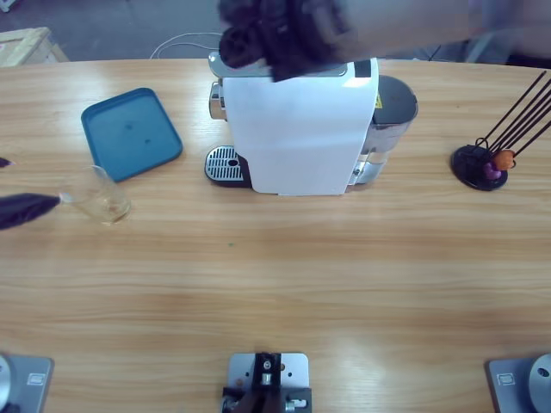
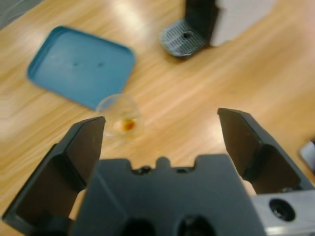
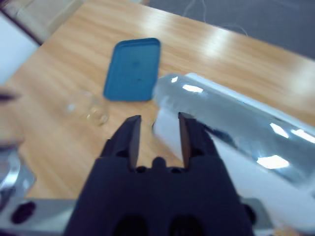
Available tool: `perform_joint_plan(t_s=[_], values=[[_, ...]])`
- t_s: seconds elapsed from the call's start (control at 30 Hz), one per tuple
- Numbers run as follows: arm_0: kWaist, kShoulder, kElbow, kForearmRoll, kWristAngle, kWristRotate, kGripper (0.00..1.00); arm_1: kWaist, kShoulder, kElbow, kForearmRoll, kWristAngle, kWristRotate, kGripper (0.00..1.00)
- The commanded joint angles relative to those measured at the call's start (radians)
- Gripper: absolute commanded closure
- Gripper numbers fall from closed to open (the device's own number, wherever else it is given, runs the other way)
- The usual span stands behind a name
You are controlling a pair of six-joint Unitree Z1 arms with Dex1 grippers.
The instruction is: Pour coffee
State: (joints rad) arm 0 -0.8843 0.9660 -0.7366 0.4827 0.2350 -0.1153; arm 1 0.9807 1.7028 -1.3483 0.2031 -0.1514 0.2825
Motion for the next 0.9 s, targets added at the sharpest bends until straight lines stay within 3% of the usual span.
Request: perform_joint_plan(t_s=[0.03, 0.2, 0.37, 0.53, 0.9], values=[[0.013, 0.07, 0.087, -0.111, 0.139, -0.065, 0.009, 0.1, -0.278, 0.06, 0.303, -0.104, -0.052, 0.0], [0.013, 0.151, 0.118, -0.126, 0.187, -0.219, 0.009, 0.112, -0.432, 0.187, 0.386, -0.128, 0.013, 0.0], [0.013, 0.2, 0.291, -0.336, 0.238, -0.314, 0.009, 0.12, -0.501, 0.235, 0.452, -0.144, 0.049, 0.0], [0.013, 0.231, 0.377, -0.47, 0.297, -0.322, 0.009, 0.13, -0.515, 0.27, 0.487, -0.153, 0.072, 0.0], [0.013, 0.374, 0.429, -0.682, 0.297, -0.318, 0.009, 0.13, -0.508, 0.268, 0.495, -0.187, 0.078, 0.0]])
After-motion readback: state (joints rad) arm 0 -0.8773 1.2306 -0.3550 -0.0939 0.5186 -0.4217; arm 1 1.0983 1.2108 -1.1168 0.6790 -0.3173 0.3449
